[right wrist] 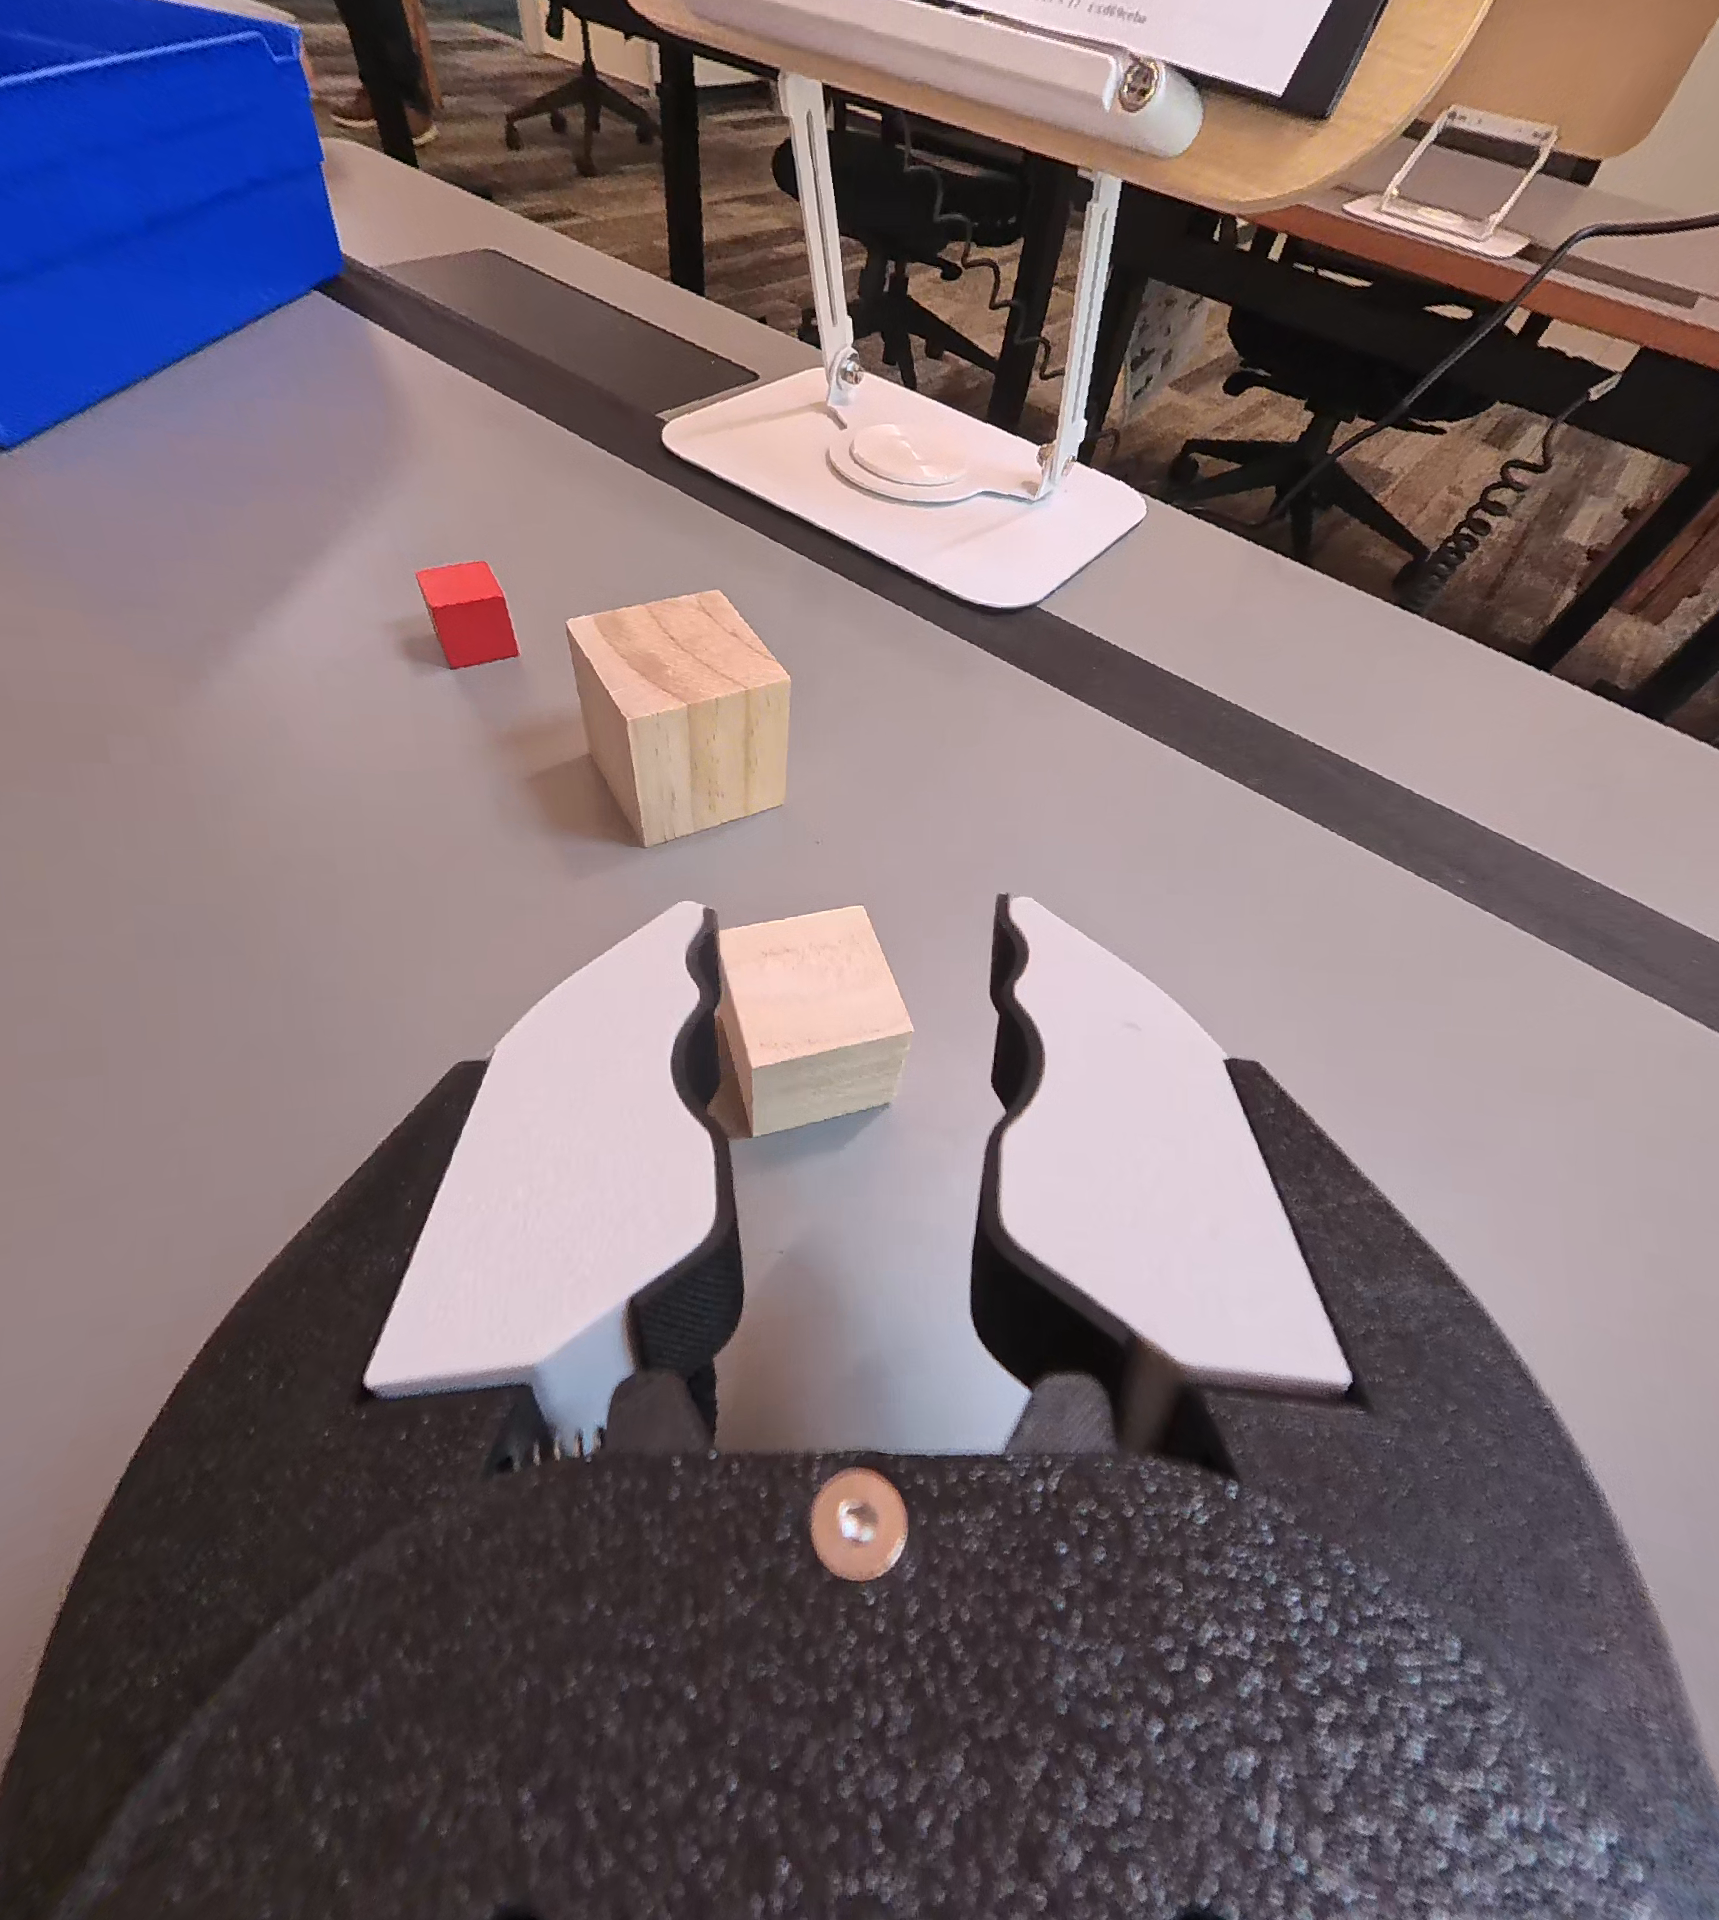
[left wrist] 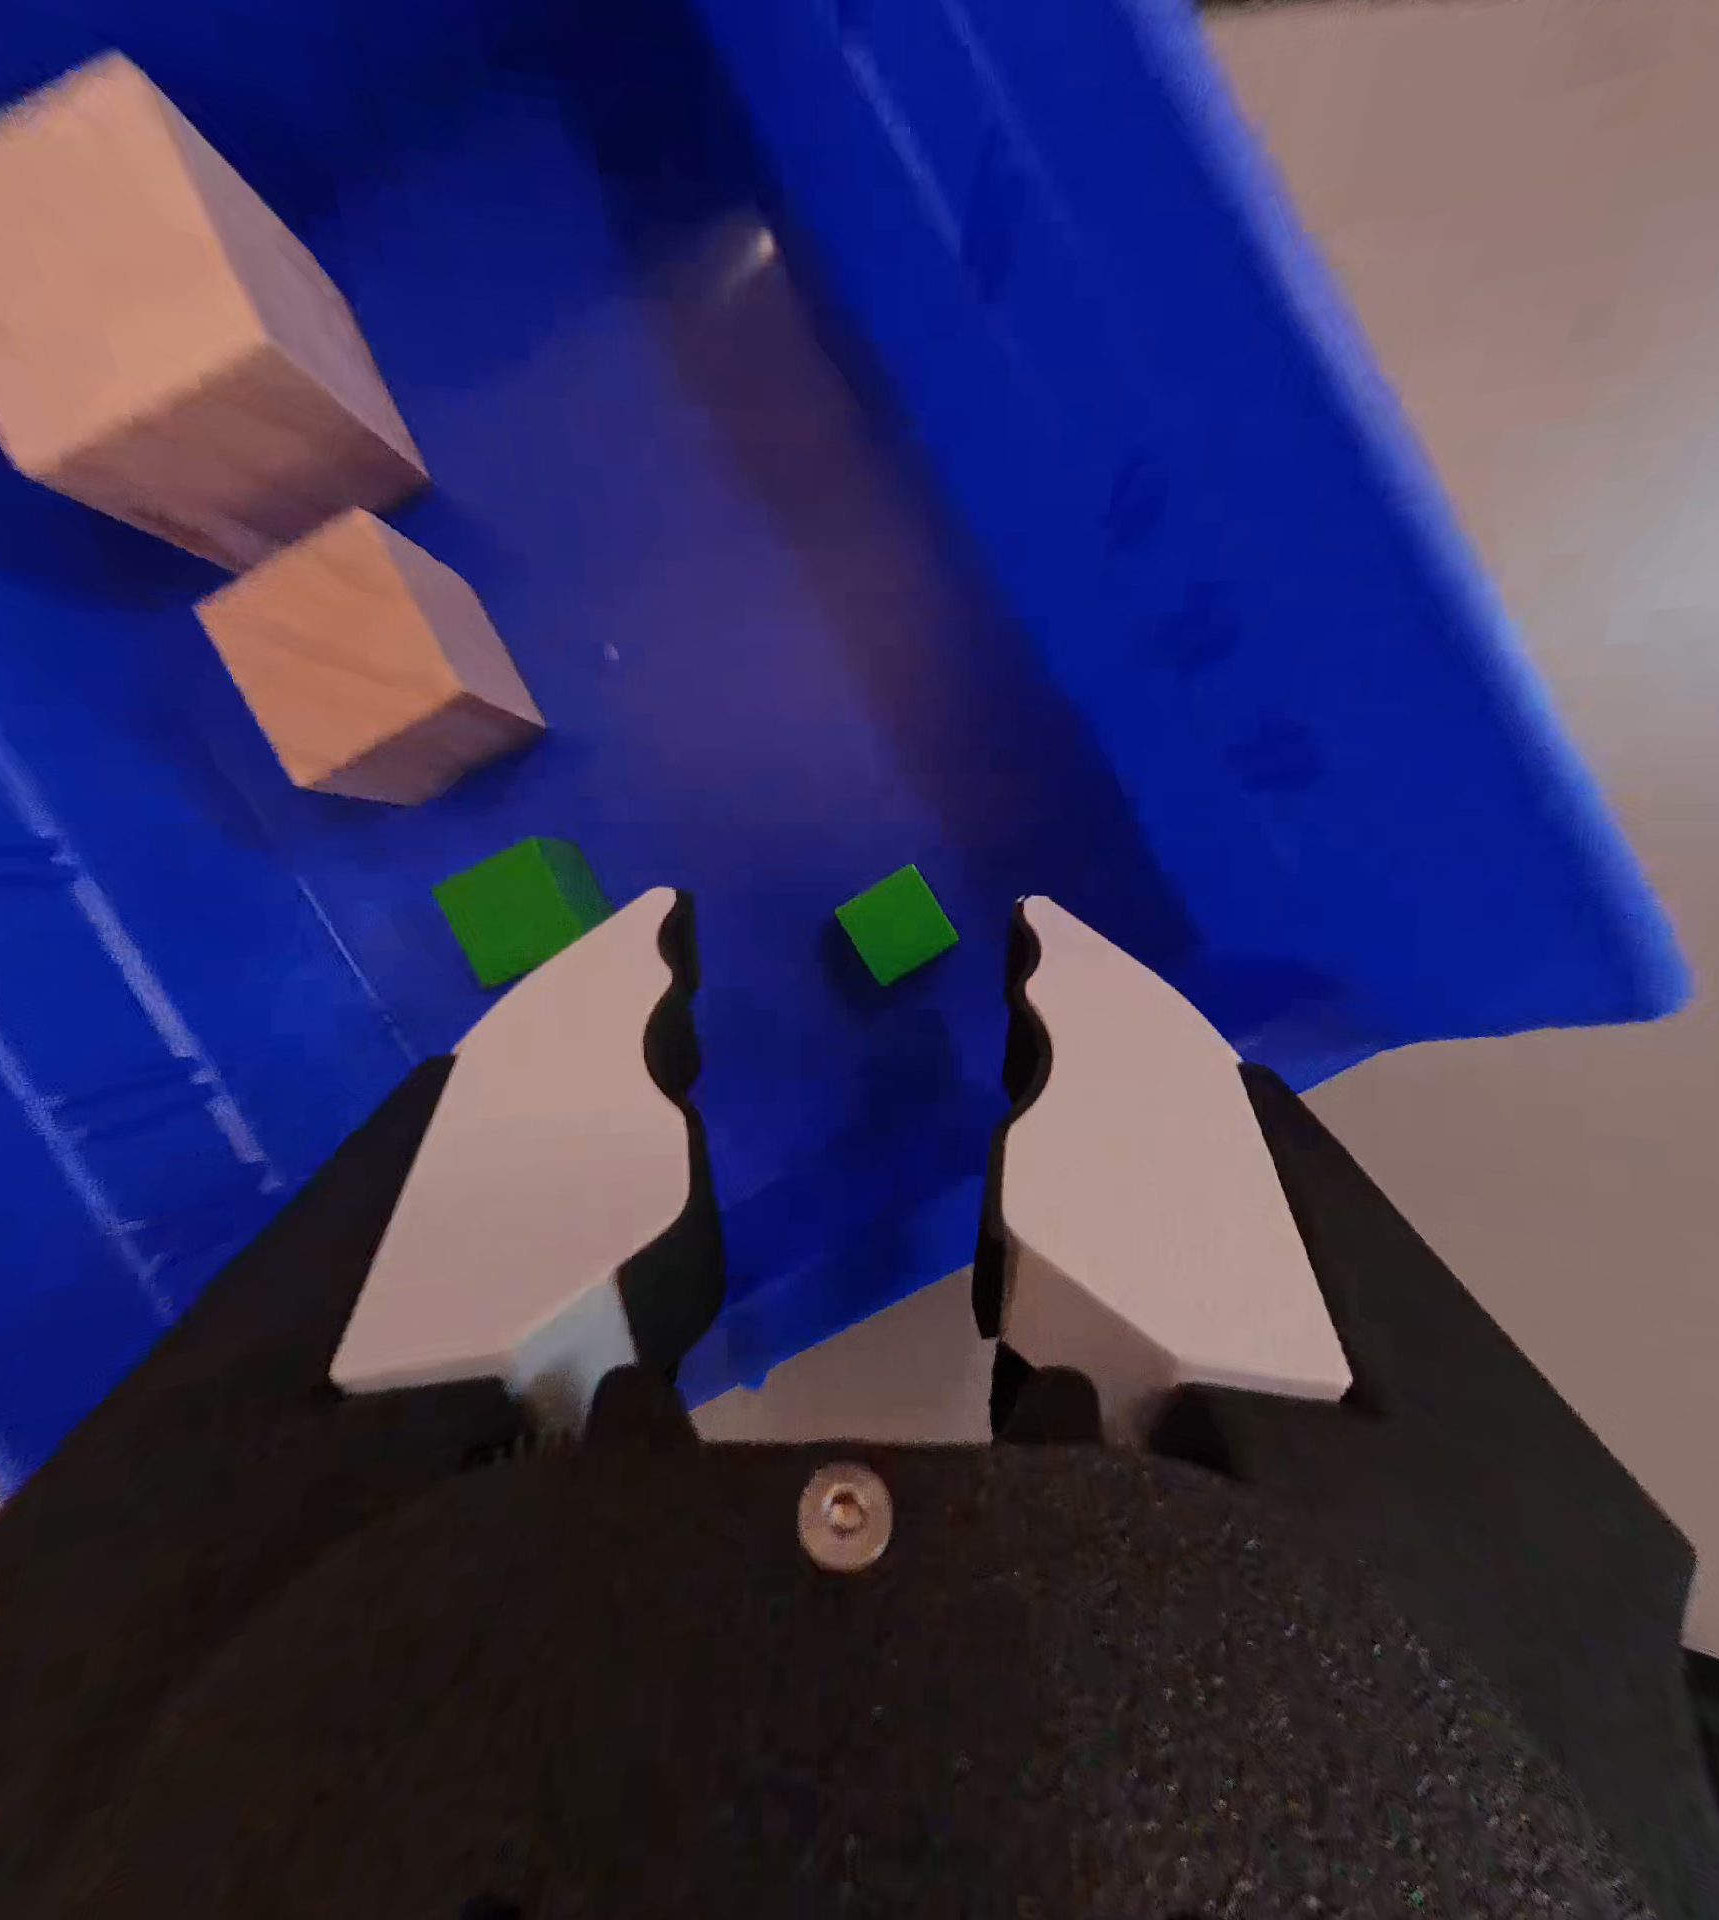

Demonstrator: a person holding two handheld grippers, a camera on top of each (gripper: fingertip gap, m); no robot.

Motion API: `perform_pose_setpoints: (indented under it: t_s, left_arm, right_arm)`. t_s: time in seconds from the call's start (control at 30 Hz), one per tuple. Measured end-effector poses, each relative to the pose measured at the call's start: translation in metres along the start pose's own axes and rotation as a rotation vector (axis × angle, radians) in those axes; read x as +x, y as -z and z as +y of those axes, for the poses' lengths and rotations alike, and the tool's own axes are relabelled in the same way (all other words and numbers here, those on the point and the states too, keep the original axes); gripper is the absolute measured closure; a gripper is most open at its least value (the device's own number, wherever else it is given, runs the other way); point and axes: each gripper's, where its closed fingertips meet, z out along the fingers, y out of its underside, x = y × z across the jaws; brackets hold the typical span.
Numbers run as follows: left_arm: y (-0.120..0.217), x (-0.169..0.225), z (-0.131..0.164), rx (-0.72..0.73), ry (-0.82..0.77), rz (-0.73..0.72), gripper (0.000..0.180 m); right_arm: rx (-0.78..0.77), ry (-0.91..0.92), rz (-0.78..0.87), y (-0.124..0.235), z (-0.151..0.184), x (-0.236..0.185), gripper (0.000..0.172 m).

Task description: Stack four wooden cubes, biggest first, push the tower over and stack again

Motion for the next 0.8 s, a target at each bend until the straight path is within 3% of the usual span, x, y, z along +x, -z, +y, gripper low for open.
perform_pose_setpoints:
  t_s: [0.03, 0.33, 0.67, 0.77, 0.8]
  left_arm:
    - [-0.008, 0.000, 0.005, -0.033, -0.004, 0.001, 0.123]
    - [-0.022, 0.007, 0.009, -0.097, 0.058, 0.056, 0.142]
    - [-0.027, 0.014, 0.009, -0.152, 0.130, 0.088, 0.131]
    - [-0.027, 0.020, 0.009, -0.168, 0.136, 0.123, 0.152]
    - [-0.027, 0.016, 0.009, -0.170, 0.119, 0.091, 0.174]
  right_arm:
    - [0.001, -0.002, 0.000, 0.000, 0.000, 0.000, 0.122]
    - [-0.007, -0.008, -0.001, -0.001, 0.001, 0.000, 0.122]
    - [-0.001, -0.037, 0.008, 0.001, 0.001, 0.004, 0.123]
    - [-0.005, -0.053, 0.010, 0.000, 0.002, 0.006, 0.123]
    - [-0.004, -0.057, 0.013, 0.000, 0.002, 0.007, 0.123]
